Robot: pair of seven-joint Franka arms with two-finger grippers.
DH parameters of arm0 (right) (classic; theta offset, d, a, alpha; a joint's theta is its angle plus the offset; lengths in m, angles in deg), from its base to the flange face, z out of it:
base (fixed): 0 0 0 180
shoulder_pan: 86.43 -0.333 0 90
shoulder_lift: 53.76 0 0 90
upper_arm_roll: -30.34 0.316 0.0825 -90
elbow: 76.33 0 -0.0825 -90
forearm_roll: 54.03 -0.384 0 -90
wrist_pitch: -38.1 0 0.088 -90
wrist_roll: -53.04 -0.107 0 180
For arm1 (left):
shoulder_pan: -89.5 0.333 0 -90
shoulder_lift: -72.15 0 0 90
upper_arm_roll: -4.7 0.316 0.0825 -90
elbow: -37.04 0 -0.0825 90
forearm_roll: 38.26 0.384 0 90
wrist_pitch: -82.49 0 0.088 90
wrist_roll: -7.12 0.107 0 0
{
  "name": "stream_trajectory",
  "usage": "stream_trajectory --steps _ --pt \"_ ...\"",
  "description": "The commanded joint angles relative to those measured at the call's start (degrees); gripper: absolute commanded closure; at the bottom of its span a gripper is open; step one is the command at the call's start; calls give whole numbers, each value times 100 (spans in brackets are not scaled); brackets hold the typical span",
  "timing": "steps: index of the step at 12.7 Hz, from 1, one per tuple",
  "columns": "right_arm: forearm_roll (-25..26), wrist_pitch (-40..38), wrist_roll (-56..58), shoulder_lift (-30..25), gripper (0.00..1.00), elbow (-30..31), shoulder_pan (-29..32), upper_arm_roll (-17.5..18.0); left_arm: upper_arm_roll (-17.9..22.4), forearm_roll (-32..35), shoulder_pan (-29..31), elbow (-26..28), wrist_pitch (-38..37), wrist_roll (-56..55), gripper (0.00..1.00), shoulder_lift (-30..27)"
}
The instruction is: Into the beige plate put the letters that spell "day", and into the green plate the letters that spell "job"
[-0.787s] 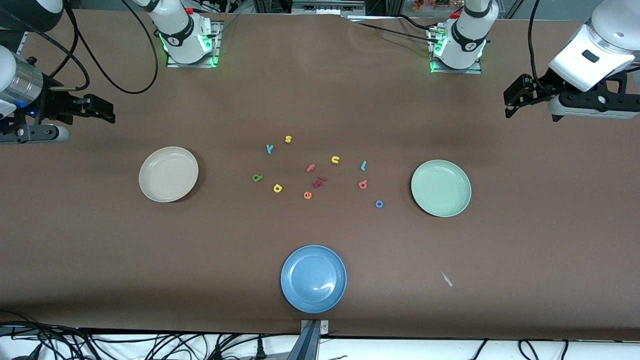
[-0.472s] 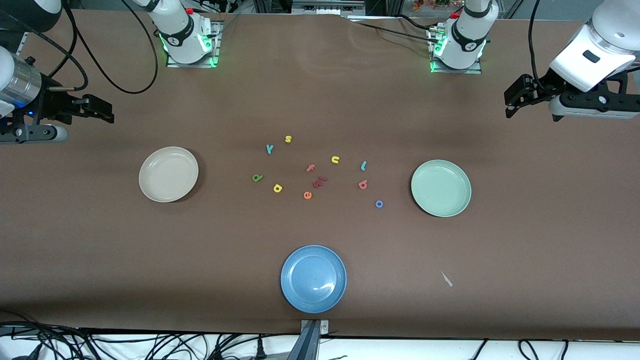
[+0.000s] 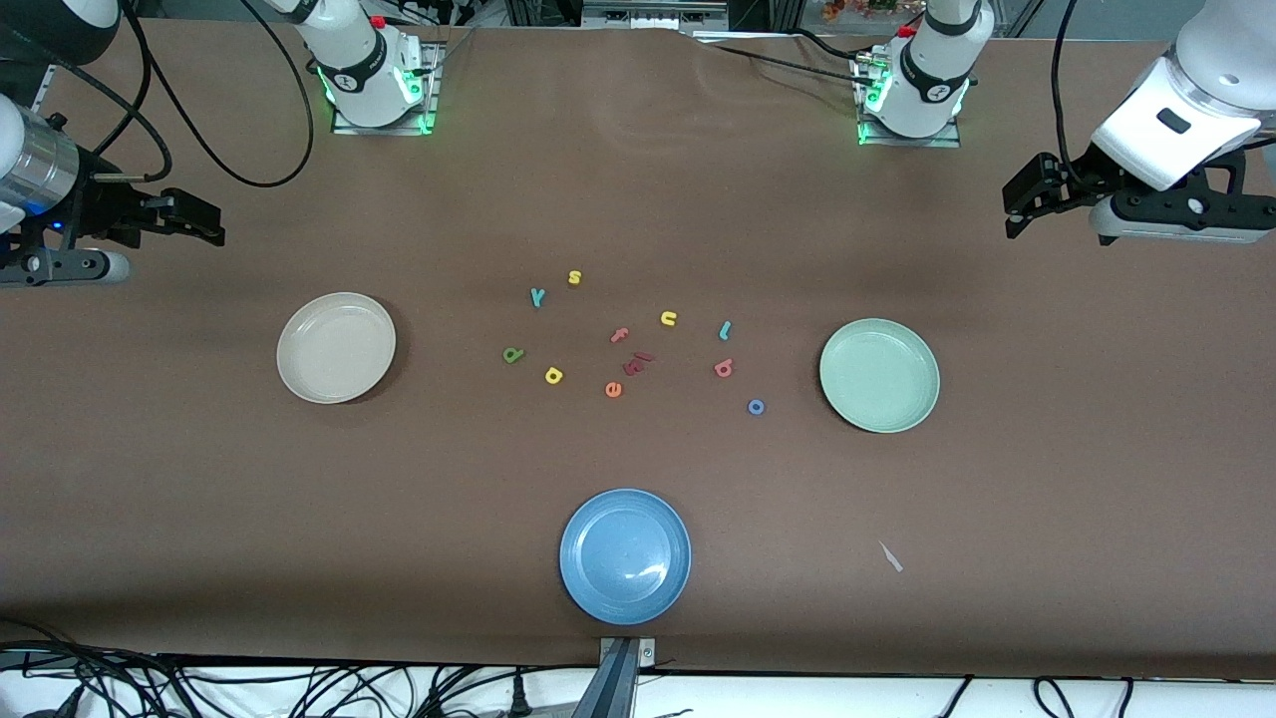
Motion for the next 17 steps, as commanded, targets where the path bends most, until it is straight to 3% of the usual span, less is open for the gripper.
stream_trajectory --steps 1,17 --pt "-99 -47 21 -57 0 30 26 -10 -12 -76 19 -137 -105 43 0 44" --pt "-99 -47 30 -57 0 30 17 -10 -29 -76 -8 -137 -272 -62 0 1"
